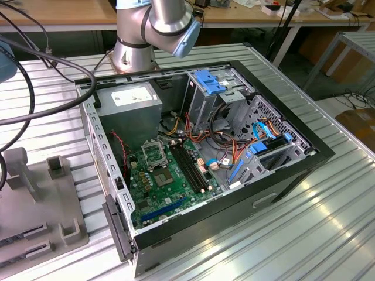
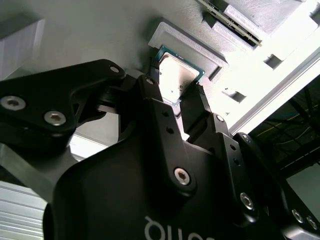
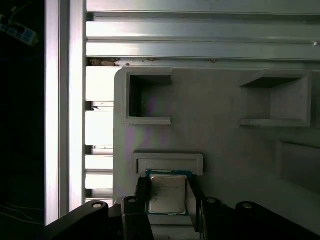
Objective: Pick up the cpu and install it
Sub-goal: 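Pick up the cpu and move it towards the insertion slot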
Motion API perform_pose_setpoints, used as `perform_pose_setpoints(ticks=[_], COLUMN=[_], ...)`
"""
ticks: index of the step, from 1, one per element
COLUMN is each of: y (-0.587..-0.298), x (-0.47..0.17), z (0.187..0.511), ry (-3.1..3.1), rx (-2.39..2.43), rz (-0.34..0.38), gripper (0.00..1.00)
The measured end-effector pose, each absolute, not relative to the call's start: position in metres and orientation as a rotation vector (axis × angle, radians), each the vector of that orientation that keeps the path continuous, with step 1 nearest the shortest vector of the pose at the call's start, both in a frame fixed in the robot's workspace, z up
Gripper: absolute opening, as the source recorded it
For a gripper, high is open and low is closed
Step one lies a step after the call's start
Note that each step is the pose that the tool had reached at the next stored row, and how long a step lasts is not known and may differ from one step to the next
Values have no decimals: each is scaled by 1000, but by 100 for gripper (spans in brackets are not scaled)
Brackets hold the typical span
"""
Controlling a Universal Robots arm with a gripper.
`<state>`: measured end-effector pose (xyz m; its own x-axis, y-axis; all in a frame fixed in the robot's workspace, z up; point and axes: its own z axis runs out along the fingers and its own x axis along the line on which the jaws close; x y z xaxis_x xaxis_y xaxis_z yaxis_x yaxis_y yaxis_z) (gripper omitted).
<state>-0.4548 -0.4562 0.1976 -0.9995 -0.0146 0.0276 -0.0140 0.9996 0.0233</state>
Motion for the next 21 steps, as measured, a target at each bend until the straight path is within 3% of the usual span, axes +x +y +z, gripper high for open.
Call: perform_pose_setpoints(ticks=[8,21], y=[-456,-456], x=[-455,-454], z=[197,197], ry=[-3113,-3113], rx=[22,21], rz=[1,2], gripper=[45,43])
